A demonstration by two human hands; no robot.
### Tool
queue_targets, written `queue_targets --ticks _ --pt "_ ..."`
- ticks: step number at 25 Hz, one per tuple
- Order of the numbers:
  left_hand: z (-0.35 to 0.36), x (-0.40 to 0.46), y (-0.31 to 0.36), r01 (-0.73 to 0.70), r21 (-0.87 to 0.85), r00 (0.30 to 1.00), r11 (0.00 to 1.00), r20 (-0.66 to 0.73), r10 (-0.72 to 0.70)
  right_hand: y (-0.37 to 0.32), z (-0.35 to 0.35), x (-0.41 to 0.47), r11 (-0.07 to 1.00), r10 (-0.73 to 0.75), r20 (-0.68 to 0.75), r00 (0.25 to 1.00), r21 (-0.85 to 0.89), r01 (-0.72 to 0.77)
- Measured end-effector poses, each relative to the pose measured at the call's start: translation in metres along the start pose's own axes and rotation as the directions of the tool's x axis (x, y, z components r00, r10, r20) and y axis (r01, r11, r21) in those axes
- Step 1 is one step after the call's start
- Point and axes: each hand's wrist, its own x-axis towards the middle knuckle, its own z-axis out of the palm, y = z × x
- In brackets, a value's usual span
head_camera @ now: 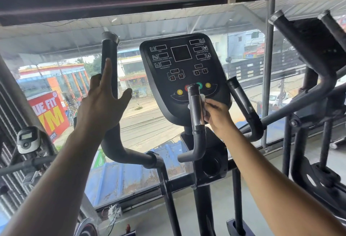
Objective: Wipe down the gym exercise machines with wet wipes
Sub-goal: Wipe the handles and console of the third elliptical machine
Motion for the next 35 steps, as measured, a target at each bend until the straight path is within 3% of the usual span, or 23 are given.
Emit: queue_targets --ticks 5,8,12,15,17,19,22,29,35 --pt "0.001 -0.001 0.003 0.014 -0.015 1.0 1.0 -0.004 -0.015 -0.02 0.019 0.032 0.961 0.13 0.06 0.99 0.238 -0.141" --pt "0.001 0.001 0.001 0.011 -0.027 1.0 1.0 -0.004 -0.011 -0.009 0.024 0.015 0.889 0.229 0.22 0.948 0.349 -0.296" --pt "0.002 0.002 -0.001 0.005 -0.021 1.0 1.0 -0.01 -0.005 0.008 0.001 0.004 0.927 0.164 0.271 0.948 0.285 -0.242" --pt "0.003 0.002 0.0 0.004 -0.026 1.0 1.0 -0.018 -0.005 -0.011 0.022 0.021 0.884 0.139 0.302 0.943 0.392 -0.255" --pt "0.002 0.001 0.001 0.008 -0.022 1.0 1.0 -0.014 -0.008 -0.021 0.029 0.023 0.833 0.153 0.4 0.904 0.44 -0.336" --pt "0.002 0.0 0.0 0.004 -0.013 1.0 1.0 -0.017 -0.004 -0.02 0.023 0.014 0.83 0.177 0.521 0.835 0.377 -0.411" --pt "0.002 0.001 0.0 0.009 -0.021 1.0 1.0 -0.015 -0.01 -0.011 0.01 0.001 0.849 0.223 0.572 0.79 0.284 -0.446" --pt "0.001 -0.003 0.001 0.006 -0.03 1.0 1.0 -0.023 -0.007 -0.032 0.021 0.015 0.865 0.222 0.434 0.873 0.326 -0.382" --pt "0.002 -0.003 0.002 -0.004 -0.028 1.0 1.0 -0.023 0.004 0.008 -0.019 -0.052 0.976 0.194 0.348 0.917 0.027 -0.216"
